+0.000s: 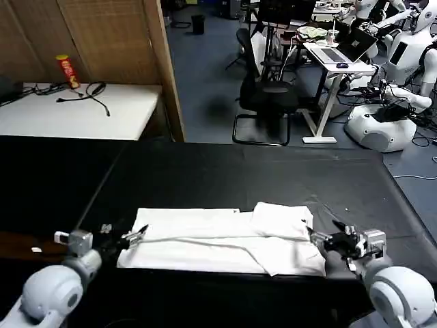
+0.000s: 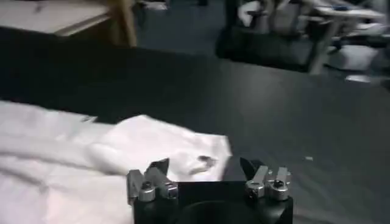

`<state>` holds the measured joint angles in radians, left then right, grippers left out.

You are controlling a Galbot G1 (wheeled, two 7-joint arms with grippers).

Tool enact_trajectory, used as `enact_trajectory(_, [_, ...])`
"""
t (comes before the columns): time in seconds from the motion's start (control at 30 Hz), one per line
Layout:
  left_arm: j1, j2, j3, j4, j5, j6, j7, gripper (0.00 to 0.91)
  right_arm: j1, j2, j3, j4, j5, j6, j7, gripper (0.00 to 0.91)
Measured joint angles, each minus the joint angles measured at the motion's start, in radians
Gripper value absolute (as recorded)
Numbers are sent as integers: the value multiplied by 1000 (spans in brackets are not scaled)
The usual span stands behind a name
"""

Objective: Fold and organize the clothes.

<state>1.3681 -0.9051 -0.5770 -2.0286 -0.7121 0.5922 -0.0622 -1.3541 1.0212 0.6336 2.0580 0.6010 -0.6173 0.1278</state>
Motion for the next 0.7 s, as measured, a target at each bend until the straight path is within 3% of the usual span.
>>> enact_trajectory(0.23, [-85,-56,27,108,-38,-6,2,878,80,61,-42,-125,-16,23,0,878])
enact_trajectory(0.3, [-98,-68,32,132,-42,-7,2,878,96,73,-53,-154,-19,29,-1,790])
enact_trajectory(0.57, [-136,-98,40,199,-75,-8,4,878,154,118,-99,-245,-39,37,-5,673])
enact_trajectory(0.63, [-137,-100,40,206,-74,-8,4,878,160,127,-107,-253,-46,38,-7,556])
enact_trajectory(0.67, [-136,-100,40,207,-74,-8,5,848,162,130,-110,-255,-50,38,-8,439])
enact_trajectory(0.7, [-136,-100,40,207,-74,-8,6,751,163,134,-112,-258,-55,38,-12,380])
